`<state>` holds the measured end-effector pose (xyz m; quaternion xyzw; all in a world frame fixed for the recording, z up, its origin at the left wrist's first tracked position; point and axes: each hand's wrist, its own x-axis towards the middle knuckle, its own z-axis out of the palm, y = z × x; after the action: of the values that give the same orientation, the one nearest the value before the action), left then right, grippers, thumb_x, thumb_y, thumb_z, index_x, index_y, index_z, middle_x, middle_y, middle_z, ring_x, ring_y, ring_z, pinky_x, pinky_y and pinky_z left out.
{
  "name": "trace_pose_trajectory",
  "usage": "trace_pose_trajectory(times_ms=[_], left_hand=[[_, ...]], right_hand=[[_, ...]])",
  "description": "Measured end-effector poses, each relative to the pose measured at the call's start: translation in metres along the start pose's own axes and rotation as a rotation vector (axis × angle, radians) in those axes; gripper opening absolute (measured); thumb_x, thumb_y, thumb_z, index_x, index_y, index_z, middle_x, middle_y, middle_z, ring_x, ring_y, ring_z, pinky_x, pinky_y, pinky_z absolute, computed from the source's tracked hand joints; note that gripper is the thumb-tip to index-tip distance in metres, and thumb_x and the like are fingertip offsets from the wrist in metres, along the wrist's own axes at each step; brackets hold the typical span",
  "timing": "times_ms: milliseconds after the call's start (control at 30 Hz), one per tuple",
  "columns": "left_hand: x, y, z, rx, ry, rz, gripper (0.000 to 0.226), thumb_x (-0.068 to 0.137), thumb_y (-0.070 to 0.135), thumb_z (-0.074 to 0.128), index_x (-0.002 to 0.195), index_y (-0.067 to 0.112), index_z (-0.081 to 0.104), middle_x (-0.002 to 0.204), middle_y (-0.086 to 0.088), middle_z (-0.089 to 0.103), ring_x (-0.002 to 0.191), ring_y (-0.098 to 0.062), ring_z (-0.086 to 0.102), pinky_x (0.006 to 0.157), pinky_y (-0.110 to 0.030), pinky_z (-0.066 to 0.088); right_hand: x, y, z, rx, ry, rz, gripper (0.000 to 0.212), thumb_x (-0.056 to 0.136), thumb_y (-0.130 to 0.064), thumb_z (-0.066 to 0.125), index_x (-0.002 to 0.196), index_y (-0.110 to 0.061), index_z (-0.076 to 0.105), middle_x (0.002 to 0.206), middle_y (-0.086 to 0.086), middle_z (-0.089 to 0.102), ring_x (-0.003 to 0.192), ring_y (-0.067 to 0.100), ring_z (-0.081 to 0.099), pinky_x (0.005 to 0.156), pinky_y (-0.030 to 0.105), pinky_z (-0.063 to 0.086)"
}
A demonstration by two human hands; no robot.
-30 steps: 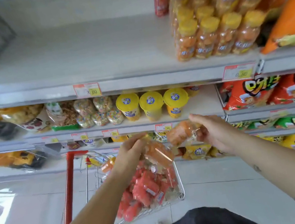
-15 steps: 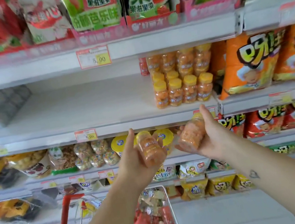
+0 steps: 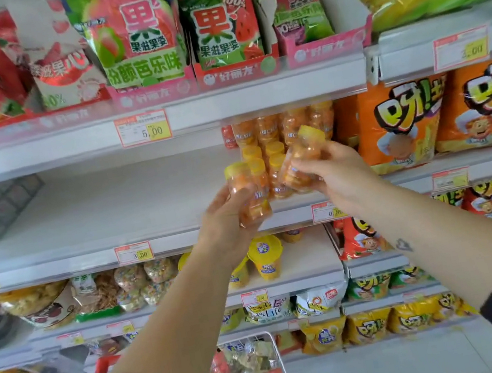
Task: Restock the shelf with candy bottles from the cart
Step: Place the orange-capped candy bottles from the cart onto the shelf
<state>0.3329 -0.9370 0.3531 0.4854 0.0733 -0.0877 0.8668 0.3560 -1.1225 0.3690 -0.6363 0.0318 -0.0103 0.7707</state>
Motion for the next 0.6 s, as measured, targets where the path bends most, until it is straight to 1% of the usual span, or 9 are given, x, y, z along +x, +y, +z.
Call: trace_pose_trajectory(times_ms=[67,133,200,300,333,400,467,533,600], left_hand=[[0.016,0.009,0.001,0.163,0.03,0.122,0.028,0.089,0.009,0.067,0.117,0.013,0.065,0.092,-0.001,0.073,0.082,-0.016,0.068,0.075,-0.03,0.055],[0.035,0.016,0.003,0.299,0.008,0.25,0.039,0.083,0.012,0.071,0.121,0.008,0.062,0.1,-0.006,0.072,0.09,-0.021,0.067,0.08,-0.035,0.056],[0.051,0.022,0.006,0.406,0.01,0.324,0.044,0.084,0.012,0.071,0.125,0.007,0.058,0.105,-0.006,0.07,0.094,-0.02,0.067,0.086,-0.041,0.057],[0.076,0.027,0.011,0.564,0.072,0.399,0.043,0.092,0.011,0.067,0.133,0.012,0.053,0.108,0.007,0.067,0.094,-0.006,0.066,0.088,-0.033,0.054],[0.084,0.028,0.012,0.608,0.079,0.416,0.041,0.092,0.013,0.067,0.131,0.018,0.053,0.109,0.008,0.065,0.096,-0.006,0.066,0.088,-0.032,0.054],[0.096,0.028,0.015,0.687,0.082,0.449,0.031,0.091,0.013,0.066,0.112,0.032,0.055,0.105,0.007,0.064,0.097,-0.011,0.066,0.085,-0.031,0.053],[0.105,0.028,0.015,0.721,0.096,0.466,0.028,0.09,0.01,0.065,0.097,0.035,0.053,0.099,0.006,0.064,0.091,-0.009,0.064,0.078,-0.027,0.051],[0.114,0.027,0.014,0.732,0.12,0.468,0.022,0.09,0.012,0.065,0.101,0.028,0.055,0.107,0.0,0.063,0.092,-0.006,0.06,0.077,-0.022,0.05],[0.119,0.025,0.012,0.728,0.135,0.473,0.023,0.091,0.013,0.065,0.11,0.023,0.055,0.114,0.0,0.061,0.093,-0.001,0.056,0.074,-0.018,0.047]], right_hand=[[0.012,-0.003,0.006,-0.25,0.065,-0.119,0.044,0.069,-0.031,0.081,0.11,-0.025,0.068,0.105,-0.004,0.074,0.1,0.019,0.07,0.092,0.049,0.055],[0.024,-0.003,0.015,-0.482,0.12,-0.248,0.051,0.066,-0.044,0.078,0.112,-0.027,0.064,0.106,-0.007,0.071,0.1,0.015,0.067,0.092,0.044,0.053],[0.036,-0.001,0.024,-0.61,0.159,-0.338,0.047,0.076,-0.035,0.079,0.116,-0.02,0.06,0.11,-0.002,0.066,0.099,0.014,0.062,0.089,0.035,0.049],[0.051,0.007,0.033,-0.713,0.232,-0.413,0.043,0.081,-0.028,0.079,0.117,-0.016,0.058,0.11,0.004,0.061,0.096,0.015,0.057,0.08,0.025,0.04],[0.056,0.011,0.035,-0.734,0.258,-0.425,0.042,0.081,-0.029,0.079,0.115,-0.016,0.058,0.108,0.005,0.06,0.094,0.016,0.056,0.078,0.025,0.039],[0.065,0.019,0.036,-0.751,0.303,-0.438,0.043,0.081,-0.03,0.079,0.116,-0.017,0.058,0.105,0.004,0.061,0.095,0.019,0.057,0.077,0.027,0.04],[0.072,0.025,0.038,-0.752,0.347,-0.465,0.047,0.08,-0.033,0.079,0.12,-0.02,0.059,0.107,0.002,0.064,0.101,0.022,0.058,0.082,0.034,0.047],[0.076,0.03,0.04,-0.748,0.378,-0.483,0.05,0.079,-0.036,0.078,0.123,-0.022,0.058,0.109,0.0,0.066,0.104,0.025,0.059,0.086,0.041,0.051],[0.078,0.035,0.043,-0.739,0.392,-0.491,0.052,0.078,-0.038,0.078,0.124,-0.022,0.058,0.108,0.0,0.066,0.102,0.026,0.059,0.085,0.044,0.052]])
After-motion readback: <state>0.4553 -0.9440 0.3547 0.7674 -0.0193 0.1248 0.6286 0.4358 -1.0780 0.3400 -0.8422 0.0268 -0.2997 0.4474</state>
